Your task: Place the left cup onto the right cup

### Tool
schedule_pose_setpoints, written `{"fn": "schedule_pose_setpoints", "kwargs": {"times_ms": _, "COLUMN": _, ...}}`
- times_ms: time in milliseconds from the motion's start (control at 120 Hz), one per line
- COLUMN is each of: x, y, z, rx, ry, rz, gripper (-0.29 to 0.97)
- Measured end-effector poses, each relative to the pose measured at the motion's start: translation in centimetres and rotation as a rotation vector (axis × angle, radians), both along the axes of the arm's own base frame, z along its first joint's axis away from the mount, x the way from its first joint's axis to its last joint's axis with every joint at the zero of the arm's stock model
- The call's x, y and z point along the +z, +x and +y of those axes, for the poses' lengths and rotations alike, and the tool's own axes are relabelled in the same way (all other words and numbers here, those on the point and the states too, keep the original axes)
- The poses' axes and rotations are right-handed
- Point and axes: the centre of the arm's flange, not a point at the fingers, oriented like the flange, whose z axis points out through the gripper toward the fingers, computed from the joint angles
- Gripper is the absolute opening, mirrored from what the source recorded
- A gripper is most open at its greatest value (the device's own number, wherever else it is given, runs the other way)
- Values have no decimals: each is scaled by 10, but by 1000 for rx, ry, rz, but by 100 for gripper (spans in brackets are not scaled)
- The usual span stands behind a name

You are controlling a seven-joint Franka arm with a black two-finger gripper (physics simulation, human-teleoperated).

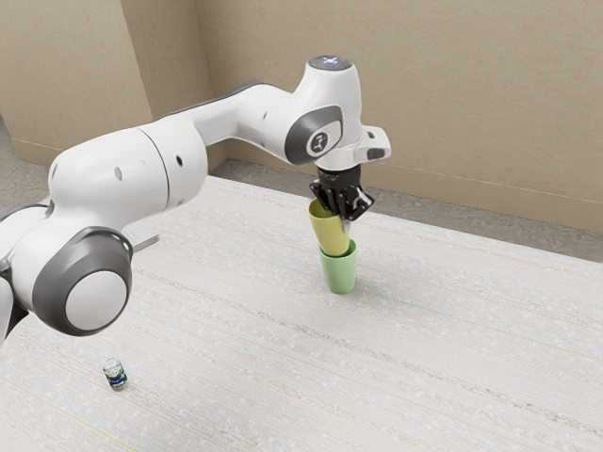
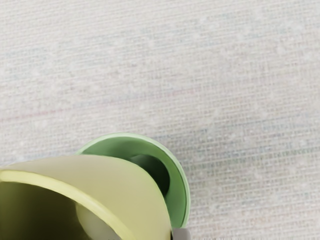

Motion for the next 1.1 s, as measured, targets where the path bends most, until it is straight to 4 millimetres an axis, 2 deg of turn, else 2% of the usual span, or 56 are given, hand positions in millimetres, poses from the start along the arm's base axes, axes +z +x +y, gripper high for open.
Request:
{"fn": "schedule_pose_setpoints", "kwargs": {"times_ms": 292, "x": -15, "y": 2, "z": -2, "rx": 5, "ry": -1, "rz": 7, "gripper": -10}}
{"fn": "schedule_pose_setpoints", "kwargs": {"times_ms": 500, "x": -11, "y": 1, "z": -6, "rx": 0, "ry": -6, "rz": -1, "gripper": 33}}
{"fn": "schedule_pose_setpoints", "kwargs": {"times_ms": 608, "x": 1, "y": -1, "z": -5, "rx": 0, "ry": -8, "rz": -11, "gripper": 47}}
{"fn": "schedule_pose_setpoints", "kwargs": {"times_ms": 733, "x": 15, "y": -6, "z": -5, "rx": 0, "ry": -12, "rz": -18, "gripper": 56}}
{"fn": "schedule_pose_setpoints", "kwargs": {"times_ms": 992, "x": 48, "y": -35, "z": 1, "rx": -6, "ry": -9, "rz": -7, "gripper": 64}}
{"fn": "schedule_pose_setpoints", "kwargs": {"times_ms": 1100, "x": 67, "y": -50, "z": 17, "rx": -21, "ry": 15, "rz": 0, "gripper": 66}}
